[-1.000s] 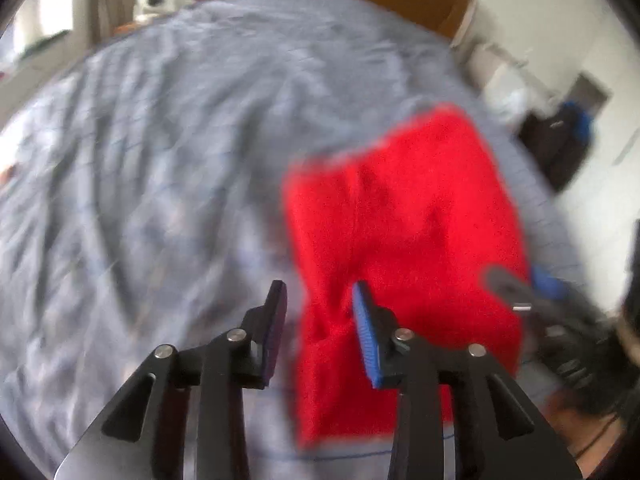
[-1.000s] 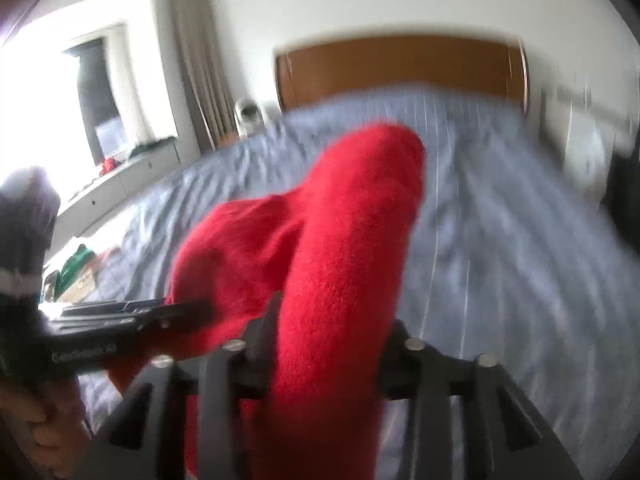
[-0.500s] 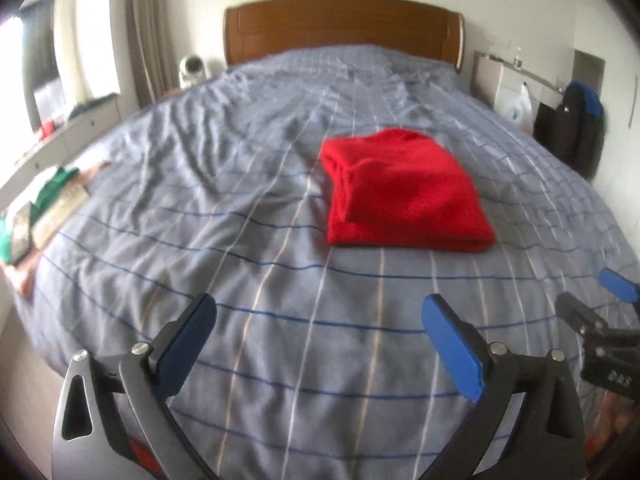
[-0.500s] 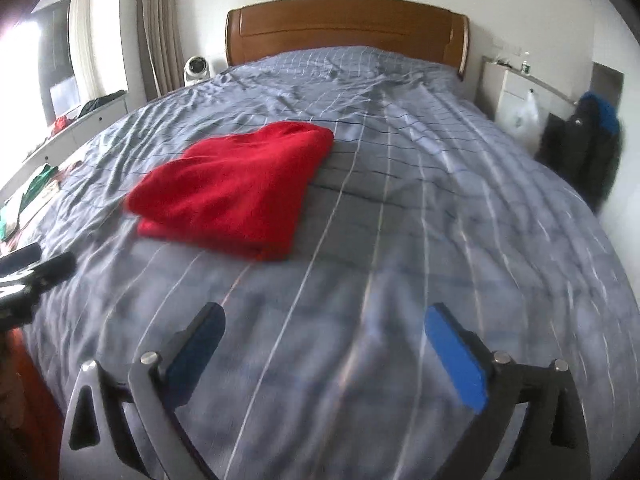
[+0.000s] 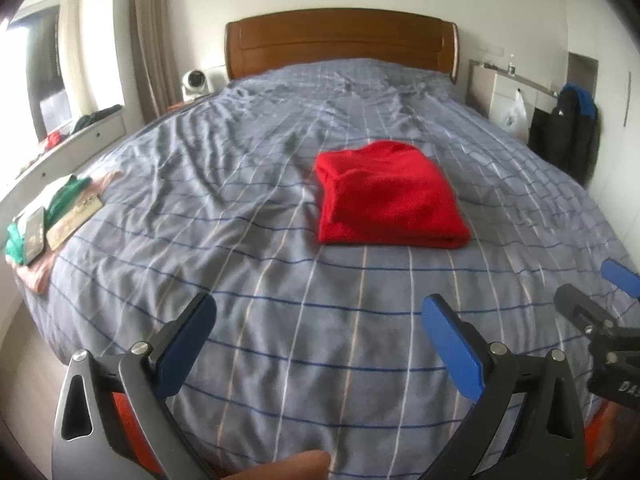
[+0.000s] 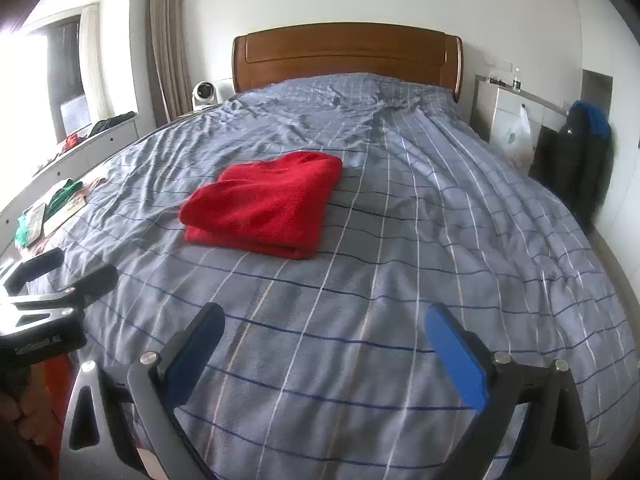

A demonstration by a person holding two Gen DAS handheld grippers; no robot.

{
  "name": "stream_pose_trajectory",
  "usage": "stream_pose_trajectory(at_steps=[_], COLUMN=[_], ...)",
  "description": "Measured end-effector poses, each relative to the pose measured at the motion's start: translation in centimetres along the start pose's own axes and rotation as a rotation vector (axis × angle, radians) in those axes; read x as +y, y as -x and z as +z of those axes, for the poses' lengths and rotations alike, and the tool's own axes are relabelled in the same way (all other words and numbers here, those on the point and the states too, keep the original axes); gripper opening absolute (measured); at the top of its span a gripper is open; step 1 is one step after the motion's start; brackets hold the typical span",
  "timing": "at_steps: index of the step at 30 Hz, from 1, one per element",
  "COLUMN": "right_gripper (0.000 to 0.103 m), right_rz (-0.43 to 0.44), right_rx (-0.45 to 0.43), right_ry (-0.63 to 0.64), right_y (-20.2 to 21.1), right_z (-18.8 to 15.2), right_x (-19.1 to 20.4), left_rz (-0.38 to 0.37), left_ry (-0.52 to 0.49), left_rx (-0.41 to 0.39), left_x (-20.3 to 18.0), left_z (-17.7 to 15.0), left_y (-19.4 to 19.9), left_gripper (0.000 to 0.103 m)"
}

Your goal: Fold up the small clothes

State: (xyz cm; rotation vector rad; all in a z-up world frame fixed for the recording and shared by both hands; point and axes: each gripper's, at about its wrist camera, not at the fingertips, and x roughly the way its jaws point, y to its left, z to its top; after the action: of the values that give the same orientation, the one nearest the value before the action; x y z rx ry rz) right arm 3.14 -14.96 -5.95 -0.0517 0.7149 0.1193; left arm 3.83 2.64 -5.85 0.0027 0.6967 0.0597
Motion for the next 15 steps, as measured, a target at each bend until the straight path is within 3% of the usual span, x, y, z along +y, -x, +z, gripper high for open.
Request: stream_pose_trajectory(at_steps=[7,12,14,15], right_gripper=[0.103,0.103,0.103,0.103], right_rz=[0.029,0.037,0.021,0.034], right_rx=[-0.038,-0.106,-0.088,-0.081], right_ry=[-0.04,0.026,0.054,0.046], right_y=[0.9,1.9,1.7,1.7], right_z=[0.1,0.5,0.5,0.5], right_x=[0.2,1.5,1.9,1.9], left_rz=[-0.004,-0.05,-0.013,0.046], left_ry=[-0.029,-0.031,-0.04,-0.044], left_rx=[-0.021,-0.053,-0.057,-0.063], left_x=[-0.5,-0.2,-0.2,-0.4], left_z=[-0.2,0.3,0.7,0.9], left_y=[0.8,1.9,2.1,2.2], left_gripper=[0.103,0.103,0.103,0.103])
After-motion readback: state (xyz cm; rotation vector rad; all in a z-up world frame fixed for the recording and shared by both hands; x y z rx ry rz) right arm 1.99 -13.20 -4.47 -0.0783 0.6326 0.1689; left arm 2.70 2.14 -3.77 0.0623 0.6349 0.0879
